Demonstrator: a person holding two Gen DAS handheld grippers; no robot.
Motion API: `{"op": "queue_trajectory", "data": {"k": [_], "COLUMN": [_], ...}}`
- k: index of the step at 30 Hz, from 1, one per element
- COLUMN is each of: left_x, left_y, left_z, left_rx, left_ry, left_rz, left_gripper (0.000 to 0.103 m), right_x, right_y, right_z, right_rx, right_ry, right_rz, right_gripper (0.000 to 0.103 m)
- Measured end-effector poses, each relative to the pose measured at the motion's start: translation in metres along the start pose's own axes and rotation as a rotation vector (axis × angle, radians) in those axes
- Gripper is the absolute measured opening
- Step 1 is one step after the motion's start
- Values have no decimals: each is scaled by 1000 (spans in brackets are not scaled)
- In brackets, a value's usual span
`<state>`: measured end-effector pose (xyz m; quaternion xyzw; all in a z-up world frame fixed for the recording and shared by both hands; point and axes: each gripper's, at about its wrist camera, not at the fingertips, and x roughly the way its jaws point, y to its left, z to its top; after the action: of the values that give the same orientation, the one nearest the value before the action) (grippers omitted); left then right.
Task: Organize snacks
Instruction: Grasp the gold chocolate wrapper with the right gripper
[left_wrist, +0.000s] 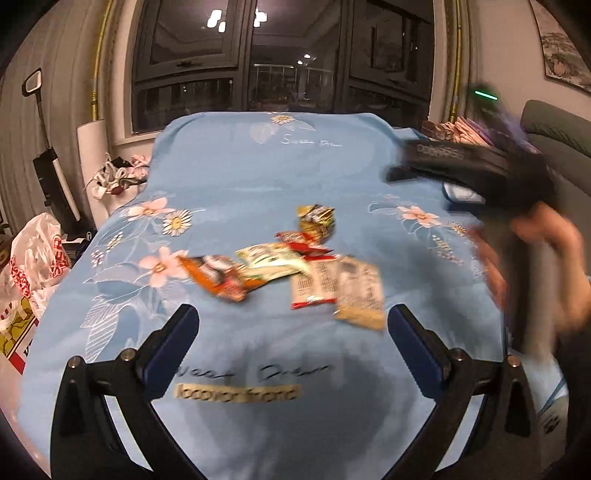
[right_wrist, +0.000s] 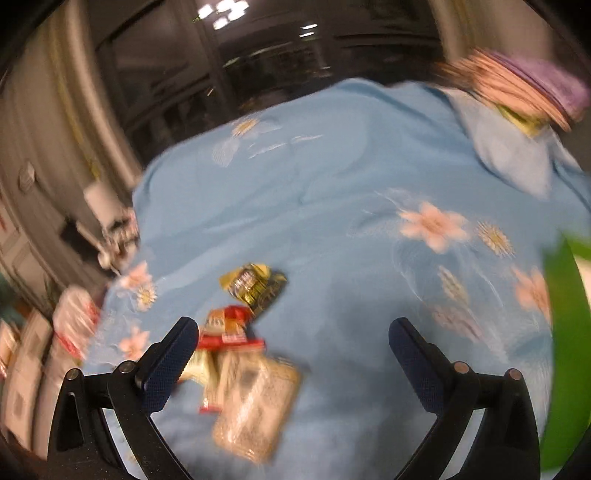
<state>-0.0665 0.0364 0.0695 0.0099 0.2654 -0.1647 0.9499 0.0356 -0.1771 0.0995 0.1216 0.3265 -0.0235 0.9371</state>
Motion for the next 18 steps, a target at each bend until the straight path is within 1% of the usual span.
{"op": "queue_trajectory", "data": {"k": [2,3,4,6,8,9,10,11,12,13,15,16,17,18], "left_x": [8,8,8,9,10,8,5,2,2,4,12,17,20,23], "left_y": [10,9,12,16,18,19,20,21,20,21,21,21,22,23], "left_z": [-7,-6,-6,-4,-1,1,2,3,3,3,1,0,-1,-3], "left_rx": [5,3,-8,-25,-7,-2,2,8,12,13,9,0,-11,-33], "left_ry": [52,65,70,78,124,120,96,58,47,52,84,105,118,136], "left_rz": [22,30,33,1,-59,-61,-50,-26,-16,-7,1,4,6,2], "left_gripper": [102,102,102,102,102,102,102,102,102,102,102,102,102,102], "right_x": [38,52,73,104,133,145,150,150,147,145,135,129,121,106], "right_y": [20,26,34,41,44,46,47,47,46,48,46,44,39,33], "right_z": [15,19,24,27,25,24,25,26,27,27,27,29,31,32], "right_rx": [-51,-63,-85,-102,-104,-115,-112,-82,-56,-64,-85,-73,-54,-34], "right_ry": [53,69,95,141,193,221,216,198,194,202,217,219,217,201], "right_rz": [-21,-49,-96,-141,-191,-188,-158,-124,-133,-153,-131,-111,-72,-15], "right_gripper": [103,103,103,102,91,73,46,36,25,15,7,6,6,6]}}
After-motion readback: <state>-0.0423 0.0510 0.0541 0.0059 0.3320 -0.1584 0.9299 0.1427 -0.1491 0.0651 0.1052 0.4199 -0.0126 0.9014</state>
